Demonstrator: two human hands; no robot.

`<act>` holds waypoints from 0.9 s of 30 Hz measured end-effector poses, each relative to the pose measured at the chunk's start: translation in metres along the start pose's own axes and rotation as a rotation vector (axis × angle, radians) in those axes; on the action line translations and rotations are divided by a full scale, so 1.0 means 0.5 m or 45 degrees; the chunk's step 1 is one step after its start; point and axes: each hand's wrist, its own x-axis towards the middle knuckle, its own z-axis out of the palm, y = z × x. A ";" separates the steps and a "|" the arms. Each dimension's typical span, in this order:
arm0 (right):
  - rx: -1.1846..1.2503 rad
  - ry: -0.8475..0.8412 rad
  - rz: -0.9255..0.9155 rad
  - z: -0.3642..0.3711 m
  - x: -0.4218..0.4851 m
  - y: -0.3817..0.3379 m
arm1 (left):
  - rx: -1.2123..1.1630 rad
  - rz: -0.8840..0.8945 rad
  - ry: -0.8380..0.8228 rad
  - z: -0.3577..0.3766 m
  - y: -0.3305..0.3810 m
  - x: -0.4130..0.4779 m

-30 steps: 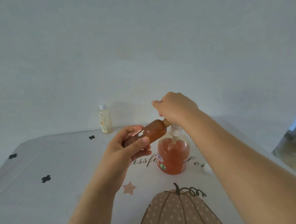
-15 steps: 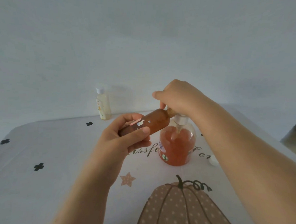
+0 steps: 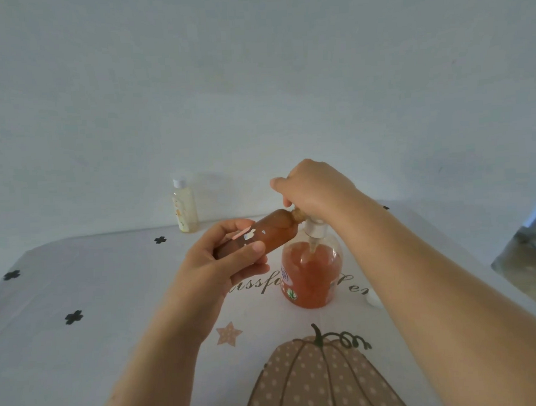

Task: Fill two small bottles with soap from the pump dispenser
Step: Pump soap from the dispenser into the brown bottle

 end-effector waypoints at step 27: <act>-0.090 -0.039 -0.007 -0.008 0.009 -0.008 | 0.218 -0.065 -0.027 0.002 0.008 -0.006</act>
